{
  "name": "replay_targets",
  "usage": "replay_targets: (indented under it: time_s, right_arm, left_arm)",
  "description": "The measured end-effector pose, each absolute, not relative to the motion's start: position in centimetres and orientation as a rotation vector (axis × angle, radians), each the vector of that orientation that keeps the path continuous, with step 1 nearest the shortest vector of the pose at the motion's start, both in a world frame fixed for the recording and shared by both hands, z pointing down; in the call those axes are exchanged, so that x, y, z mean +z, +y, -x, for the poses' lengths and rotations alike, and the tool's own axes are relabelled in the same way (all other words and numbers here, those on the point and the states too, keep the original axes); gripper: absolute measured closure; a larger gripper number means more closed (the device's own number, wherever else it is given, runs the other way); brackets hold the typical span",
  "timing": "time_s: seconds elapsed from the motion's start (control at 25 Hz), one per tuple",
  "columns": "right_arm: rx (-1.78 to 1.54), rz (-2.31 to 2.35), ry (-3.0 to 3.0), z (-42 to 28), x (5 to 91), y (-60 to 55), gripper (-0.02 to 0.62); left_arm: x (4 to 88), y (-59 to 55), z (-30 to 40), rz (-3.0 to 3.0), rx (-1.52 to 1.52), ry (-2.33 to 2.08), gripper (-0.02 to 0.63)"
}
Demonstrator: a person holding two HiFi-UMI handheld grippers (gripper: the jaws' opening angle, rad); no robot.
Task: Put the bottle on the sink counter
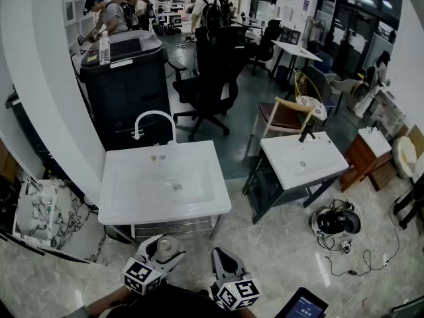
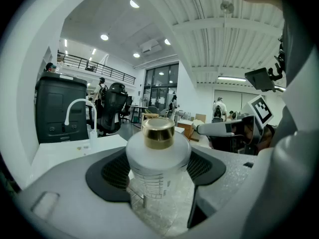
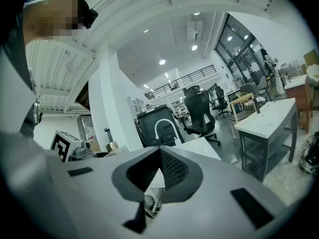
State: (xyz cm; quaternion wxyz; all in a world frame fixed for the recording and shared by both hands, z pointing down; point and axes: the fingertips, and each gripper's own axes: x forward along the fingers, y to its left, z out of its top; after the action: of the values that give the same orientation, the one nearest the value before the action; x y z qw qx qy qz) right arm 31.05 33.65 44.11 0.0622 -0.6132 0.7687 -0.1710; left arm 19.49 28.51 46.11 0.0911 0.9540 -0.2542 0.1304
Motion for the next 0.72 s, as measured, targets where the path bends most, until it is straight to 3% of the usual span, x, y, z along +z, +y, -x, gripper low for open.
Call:
replay_targets:
  time_s: [0.36,0.72]
  right_arm:
    - [-0.577,1.758,2.423,-21.7,45.0,30.9,0.600]
    - [-0.609,1.684,2.520,-18.6,45.3,31.0,0.600]
  left_arm:
    - [46.3,27.4,-10.0,-2.878,0.434,-0.861,0.270]
    - [46.5,27.4,-7.8,-2.815,0.405,-0.922,0.270]
